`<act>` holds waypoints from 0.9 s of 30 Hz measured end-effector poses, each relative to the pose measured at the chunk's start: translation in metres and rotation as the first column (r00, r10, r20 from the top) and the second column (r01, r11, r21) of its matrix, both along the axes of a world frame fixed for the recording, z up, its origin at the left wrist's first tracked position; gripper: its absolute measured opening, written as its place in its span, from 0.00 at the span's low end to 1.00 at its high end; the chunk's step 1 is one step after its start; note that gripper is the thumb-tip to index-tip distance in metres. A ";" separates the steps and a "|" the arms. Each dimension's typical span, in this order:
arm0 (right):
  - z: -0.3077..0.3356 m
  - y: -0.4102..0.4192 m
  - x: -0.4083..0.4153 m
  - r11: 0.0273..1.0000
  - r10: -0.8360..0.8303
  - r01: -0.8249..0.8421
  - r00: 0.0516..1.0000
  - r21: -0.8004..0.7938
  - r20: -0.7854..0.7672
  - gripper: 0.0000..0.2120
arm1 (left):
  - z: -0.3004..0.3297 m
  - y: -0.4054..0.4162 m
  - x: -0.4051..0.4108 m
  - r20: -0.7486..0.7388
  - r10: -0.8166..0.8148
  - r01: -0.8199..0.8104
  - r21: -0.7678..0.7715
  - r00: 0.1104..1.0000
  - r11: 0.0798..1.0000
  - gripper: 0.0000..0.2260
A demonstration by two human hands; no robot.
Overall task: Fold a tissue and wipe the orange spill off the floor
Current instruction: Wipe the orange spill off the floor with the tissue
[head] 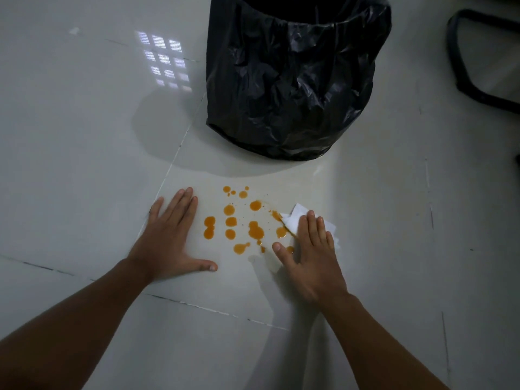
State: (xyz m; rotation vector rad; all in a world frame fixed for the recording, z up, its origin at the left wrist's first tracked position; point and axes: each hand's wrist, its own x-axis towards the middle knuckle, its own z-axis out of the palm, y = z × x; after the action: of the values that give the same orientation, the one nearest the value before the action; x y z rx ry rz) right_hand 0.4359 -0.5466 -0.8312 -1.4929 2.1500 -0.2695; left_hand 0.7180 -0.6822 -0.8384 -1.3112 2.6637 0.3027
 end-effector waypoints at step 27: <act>0.005 -0.017 0.016 0.996 0.066 -0.067 0.998 0.063 0.022 0.51 | -0.002 0.000 0.002 -0.034 0.026 -0.026 -0.001 0.999 1.000 0.66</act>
State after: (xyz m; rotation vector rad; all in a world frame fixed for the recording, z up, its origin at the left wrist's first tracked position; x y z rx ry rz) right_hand 0.4519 -0.5640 -0.8262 -1.5157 2.0698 -0.1895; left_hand 0.7198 -0.6825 -0.8404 -1.3538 2.6768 0.3297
